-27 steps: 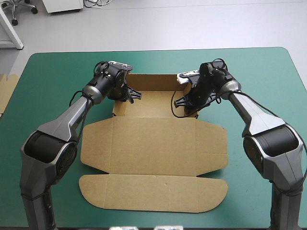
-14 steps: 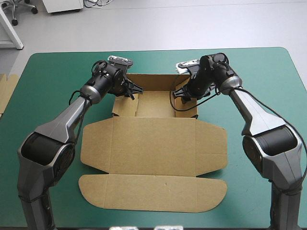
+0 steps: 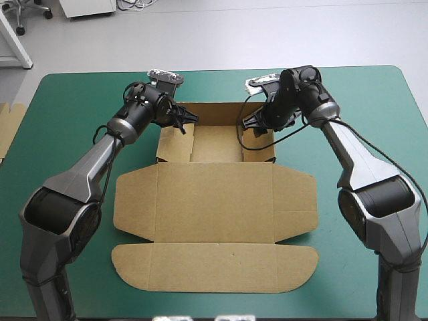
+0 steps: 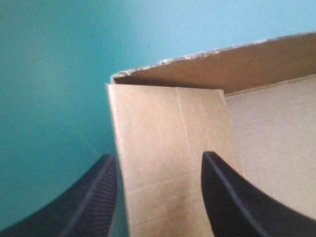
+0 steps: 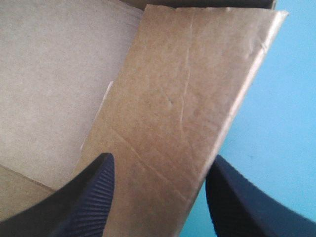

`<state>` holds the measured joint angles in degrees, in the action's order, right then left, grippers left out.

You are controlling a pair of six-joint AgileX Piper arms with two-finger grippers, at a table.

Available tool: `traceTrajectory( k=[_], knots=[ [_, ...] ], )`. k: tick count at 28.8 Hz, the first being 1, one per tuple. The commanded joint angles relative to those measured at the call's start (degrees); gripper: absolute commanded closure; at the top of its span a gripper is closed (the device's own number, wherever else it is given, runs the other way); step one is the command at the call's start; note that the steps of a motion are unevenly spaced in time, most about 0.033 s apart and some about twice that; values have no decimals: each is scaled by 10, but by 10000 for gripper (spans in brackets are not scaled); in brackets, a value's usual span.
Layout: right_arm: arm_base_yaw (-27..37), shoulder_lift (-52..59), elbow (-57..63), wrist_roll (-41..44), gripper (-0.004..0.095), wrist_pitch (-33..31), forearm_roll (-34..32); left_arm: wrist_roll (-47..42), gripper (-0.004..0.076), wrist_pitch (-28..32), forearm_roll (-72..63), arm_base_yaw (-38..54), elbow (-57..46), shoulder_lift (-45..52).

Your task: Fold the box

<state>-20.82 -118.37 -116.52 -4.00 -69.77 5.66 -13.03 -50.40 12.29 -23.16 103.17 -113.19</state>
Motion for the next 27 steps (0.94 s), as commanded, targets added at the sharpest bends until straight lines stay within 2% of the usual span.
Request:
traceTrajectory(
  k=[1, 10, 19, 22, 25, 26, 27],
  knots=[
    [2, 35, -19, -3, 379, 14, -2, 0, 342, 35, 19, -3, 21, 43],
    [2, 37, -37, -5, 380, 21, -2, 0, 342, 36, 23, -3, 50, 44],
    [3, 42, -108, 1, 381, -15, -24, -3, 350, 16, 25, -3, 63, 44],
    [3, 48, -109, 1, 381, -15, -24, -2, 393, 21, 25, -3, 63, 50],
    [3, 58, -109, 1, 383, -15, -29, -1, 477, 28, 26, -3, 63, 73],
    [3, 62, -109, 2, 393, -15, -29, -1, 486, 28, 27, -3, 63, 79],
    [3, 68, -109, 6, 450, -15, -28, 0, 517, 28, 30, -3, 63, 91]
  ],
)
